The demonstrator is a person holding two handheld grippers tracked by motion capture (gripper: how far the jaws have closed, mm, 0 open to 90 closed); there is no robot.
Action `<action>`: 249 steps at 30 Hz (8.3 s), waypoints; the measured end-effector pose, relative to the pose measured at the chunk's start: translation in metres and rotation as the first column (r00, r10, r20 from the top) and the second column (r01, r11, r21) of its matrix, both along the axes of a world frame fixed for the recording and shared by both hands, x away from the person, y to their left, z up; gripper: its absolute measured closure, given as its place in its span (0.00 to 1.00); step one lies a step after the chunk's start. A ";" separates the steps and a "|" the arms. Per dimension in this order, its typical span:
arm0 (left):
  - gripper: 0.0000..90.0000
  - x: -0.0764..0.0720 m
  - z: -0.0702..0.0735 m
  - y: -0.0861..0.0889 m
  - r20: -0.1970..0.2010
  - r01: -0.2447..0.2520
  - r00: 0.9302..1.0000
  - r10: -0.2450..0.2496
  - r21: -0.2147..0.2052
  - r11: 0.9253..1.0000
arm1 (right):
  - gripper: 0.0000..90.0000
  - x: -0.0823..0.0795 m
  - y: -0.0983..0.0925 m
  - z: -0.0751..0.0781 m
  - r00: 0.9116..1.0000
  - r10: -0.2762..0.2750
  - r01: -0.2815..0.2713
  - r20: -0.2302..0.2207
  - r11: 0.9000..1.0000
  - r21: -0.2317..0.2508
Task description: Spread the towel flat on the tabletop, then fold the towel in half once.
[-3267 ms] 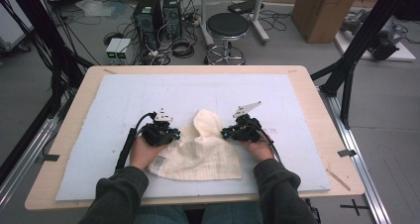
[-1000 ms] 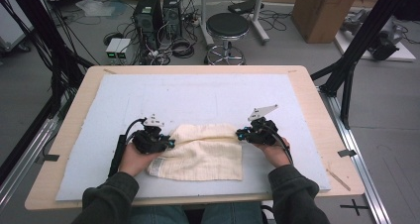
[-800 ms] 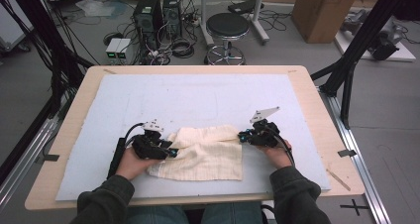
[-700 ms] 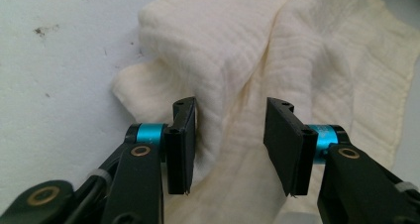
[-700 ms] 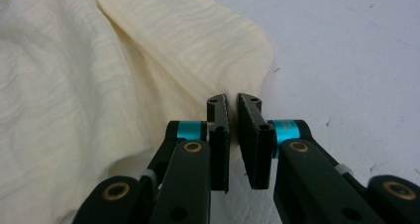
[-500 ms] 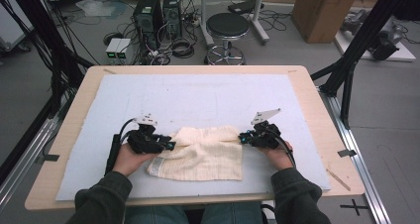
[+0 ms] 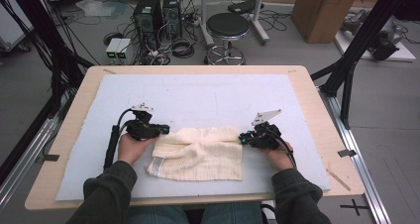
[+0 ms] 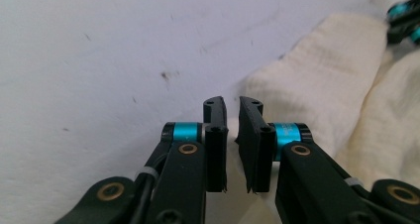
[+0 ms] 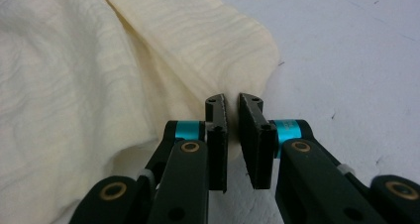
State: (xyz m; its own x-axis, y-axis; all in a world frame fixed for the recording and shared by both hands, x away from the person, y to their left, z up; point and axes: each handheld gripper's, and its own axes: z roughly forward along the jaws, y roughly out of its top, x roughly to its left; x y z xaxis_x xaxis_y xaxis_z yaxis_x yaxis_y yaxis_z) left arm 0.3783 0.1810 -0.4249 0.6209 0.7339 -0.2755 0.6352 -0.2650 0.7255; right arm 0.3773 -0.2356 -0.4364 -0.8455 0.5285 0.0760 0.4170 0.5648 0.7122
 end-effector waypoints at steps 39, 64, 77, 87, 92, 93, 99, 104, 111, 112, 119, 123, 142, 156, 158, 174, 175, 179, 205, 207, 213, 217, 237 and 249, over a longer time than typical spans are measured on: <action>0.96 0.048 0.019 -0.001 0.248 -0.301 0.924 0.292 0.000 0.954 | 0.74 0.075 0.018 0.040 0.976 -0.193 0.190 0.105 0.981 0.039; 0.62 -0.071 0.022 0.024 0.282 0.060 0.958 -0.060 0.009 0.998 | 0.56 -0.022 0.012 0.047 0.991 0.051 -0.067 0.121 0.989 0.134; 0.56 -0.112 -0.005 0.026 0.215 0.213 0.951 -0.220 0.058 0.975 | 0.57 -0.064 0.008 0.009 0.984 0.168 -0.172 0.050 0.980 0.100; 0.65 -0.108 -0.018 0.020 0.132 0.272 0.949 -0.286 0.116 0.955 | 0.64 -0.069 0.016 -0.005 0.974 0.227 -0.227 0.012 0.974 0.004; 0.81 -0.108 -0.018 0.021 0.146 0.261 0.949 -0.281 0.143 0.955 | 0.73 -0.068 0.017 -0.004 0.974 0.224 -0.223 0.031 0.975 -0.020; 0.84 -0.107 -0.018 0.021 0.142 0.255 0.951 -0.274 0.138 0.957 | 0.75 -0.067 0.017 -0.005 0.975 0.221 -0.221 0.026 0.975 -0.017; 0.96 -0.106 -0.018 0.021 0.139 0.256 0.952 -0.274 0.135 0.957 | 0.90 -0.062 0.015 -0.005 0.979 0.202 -0.202 0.010 0.979 -0.003; 0.99 -0.108 -0.018 0.021 0.145 0.258 0.950 -0.277 0.136 0.957 | 0.97 -0.062 0.015 -0.005 0.975 0.220 -0.220 0.005 0.975 0.003; 0.99 -0.123 -0.012 0.017 0.159 0.286 0.939 -0.306 0.138 0.948 | 0.97 -0.069 0.013 0.000 0.970 0.243 -0.243 0.000 0.970 0.012; 0.99 -0.124 -0.011 0.016 0.161 0.289 0.938 -0.307 0.130 0.949 | 0.97 -0.070 0.013 0.000 0.969 0.248 -0.248 0.003 0.968 0.019; 0.99 -0.133 -0.008 0.020 0.165 0.278 0.940 -0.299 0.138 0.951 | 0.97 -0.080 0.011 0.004 0.962 0.272 -0.272 0.007 0.962 0.026; 0.99 -0.136 -0.004 0.027 0.180 0.255 0.946 -0.271 0.105 0.961 | 0.97 -0.084 0.006 0.006 0.965 0.261 -0.260 0.004 0.964 0.044; 0.68 -0.138 -0.004 0.030 0.190 0.254 0.947 -0.260 0.057 0.966 | 0.71 -0.083 -0.004 0.006 0.978 0.209 -0.207 -0.009 0.972 0.113; 0.62 -0.118 0.000 0.029 0.232 0.208 0.951 -0.207 0.021 0.978 | 0.51 -0.066 -0.004 0.007 0.995 0.100 -0.098 -0.002 0.979 0.181; 0.61 -0.116 0.000 0.031 0.237 0.202 0.950 -0.202 0.024 0.979 | 0.48 -0.063 -0.003 0.007 0.996 0.092 -0.090 0.001 0.978 0.187; 0.51 -0.111 0.001 0.032 0.257 0.158 0.954 -0.157 0.016 0.987 | 0.38 -0.055 0.000 0.009 0.999 0.044 -0.049 0.029 0.981 0.188; 0.50 -0.110 0.001 0.032 0.258 0.154 0.954 -0.153 0.019 0.988 | 0.38 -0.055 -0.001 0.009 0.999 0.042 -0.047 0.030 0.980 0.193; 0.49 -0.108 0.002 0.031 0.264 0.149 0.953 -0.151 0.025 0.988 | 0.37 -0.053 -0.001 0.009 0.999 0.036 -0.042 0.034 0.983 0.180; 0.46 -0.102 0.009 0.031 0.297 0.129 0.946 -0.131 0.028 0.991 | 0.37 -0.048 0.003 0.010 0.998 0.022 -0.030 0.053 0.989 0.145; 0.46 -0.101 0.010 0.032 0.300 0.122 0.946 -0.123 0.021 0.992 | 0.37 -0.045 0.003 0.010 0.999 0.023 -0.030 0.048 0.988 0.152; 0.47 -0.092 0.015 0.031 0.304 0.112 0.946 -0.109 0.009 0.994 | 0.39 -0.035 0.004 0.015 0.998 0.016 -0.024 0.055 0.988 0.150; 0.48 -0.081 0.020 0.028 0.280 0.120 0.953 -0.118 0.009 0.993 | 0.42 -0.026 0.004 0.021 0.998 0.023 -0.032 0.065 0.989 0.148; 0.52 -0.023 0.043 0.025 0.242 0.051 0.969 -0.042 -0.030 0.998 | 0.48 0.029 -0.004 0.047 0.999 -0.043 0.039 0.027 0.987 0.154; 0.56 0.020 0.039 0.027 0.221 -0.040 0.974 0.044 -0.019 0.999 | 0.58 0.070 0.001 0.048 0.992 -0.119 0.114 0.030 0.986 0.121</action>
